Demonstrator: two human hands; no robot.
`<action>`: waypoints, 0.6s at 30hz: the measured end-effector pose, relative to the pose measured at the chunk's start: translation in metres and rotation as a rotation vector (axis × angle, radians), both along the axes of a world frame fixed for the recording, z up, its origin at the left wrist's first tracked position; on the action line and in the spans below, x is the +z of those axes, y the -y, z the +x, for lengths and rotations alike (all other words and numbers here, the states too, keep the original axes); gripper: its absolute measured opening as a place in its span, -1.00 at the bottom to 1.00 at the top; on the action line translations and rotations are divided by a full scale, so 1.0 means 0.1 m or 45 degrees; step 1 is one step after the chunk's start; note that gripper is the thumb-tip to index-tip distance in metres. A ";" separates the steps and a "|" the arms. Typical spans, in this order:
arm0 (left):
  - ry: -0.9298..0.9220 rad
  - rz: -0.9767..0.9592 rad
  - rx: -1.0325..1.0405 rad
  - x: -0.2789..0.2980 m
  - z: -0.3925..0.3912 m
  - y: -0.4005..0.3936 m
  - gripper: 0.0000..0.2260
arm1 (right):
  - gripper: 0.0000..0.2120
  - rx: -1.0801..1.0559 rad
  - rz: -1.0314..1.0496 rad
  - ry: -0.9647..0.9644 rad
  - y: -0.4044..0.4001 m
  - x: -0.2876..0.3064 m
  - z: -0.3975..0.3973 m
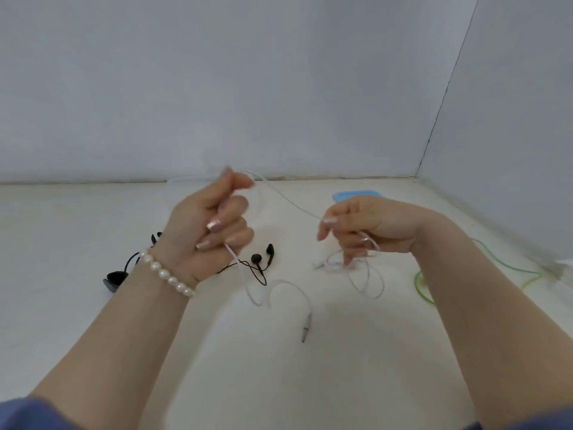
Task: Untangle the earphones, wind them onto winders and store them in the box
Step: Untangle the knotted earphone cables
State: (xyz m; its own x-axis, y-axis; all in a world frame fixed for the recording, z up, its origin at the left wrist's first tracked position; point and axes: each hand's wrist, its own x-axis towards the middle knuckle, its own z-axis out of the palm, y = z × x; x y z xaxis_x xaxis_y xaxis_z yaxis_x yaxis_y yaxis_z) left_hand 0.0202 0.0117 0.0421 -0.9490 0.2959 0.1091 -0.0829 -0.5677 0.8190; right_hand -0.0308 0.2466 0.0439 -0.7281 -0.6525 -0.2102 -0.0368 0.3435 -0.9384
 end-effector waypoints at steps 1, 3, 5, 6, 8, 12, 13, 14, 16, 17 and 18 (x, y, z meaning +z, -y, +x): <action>0.013 0.140 0.044 0.00 -0.02 0.07 -0.67 | -0.84 -0.101 -0.096 0.034 -0.09 -0.04 -0.04; 0.068 0.262 0.132 0.00 -0.06 0.16 -0.72 | -0.79 -0.210 -0.286 0.075 -0.23 -0.08 -0.10; 0.117 0.009 0.221 -0.01 -0.06 0.15 -0.81 | -0.79 -0.182 -0.428 0.107 -0.25 -0.06 -0.10; 0.084 -0.332 0.282 -0.02 -0.04 0.12 -0.89 | -0.79 -0.175 -0.439 0.107 -0.22 -0.02 -0.08; -0.071 -1.094 0.346 -0.04 0.05 0.02 -0.72 | -0.82 -0.156 -0.288 0.028 -0.12 0.07 -0.01; -0.295 -1.230 0.610 -0.04 0.14 -0.21 -0.26 | -0.82 -0.012 0.223 -0.265 0.18 0.20 0.15; -0.333 -1.138 0.572 -0.02 0.17 -0.27 -0.25 | -0.82 -0.002 0.272 -0.328 0.25 0.21 0.19; -0.355 -1.119 0.475 -0.01 0.20 -0.34 -0.26 | -0.82 -0.011 0.283 -0.376 0.32 0.21 0.21; -0.333 -1.259 0.222 -0.03 0.24 -0.47 -0.32 | -0.80 -0.029 0.273 -0.434 0.39 0.21 0.23; -0.306 -1.317 0.153 -0.05 0.25 -0.50 -0.34 | -0.80 -0.026 0.275 -0.437 0.39 0.22 0.23; -0.287 -1.320 0.163 -0.06 0.23 -0.49 -0.41 | -0.80 -0.018 0.265 -0.415 0.37 0.23 0.22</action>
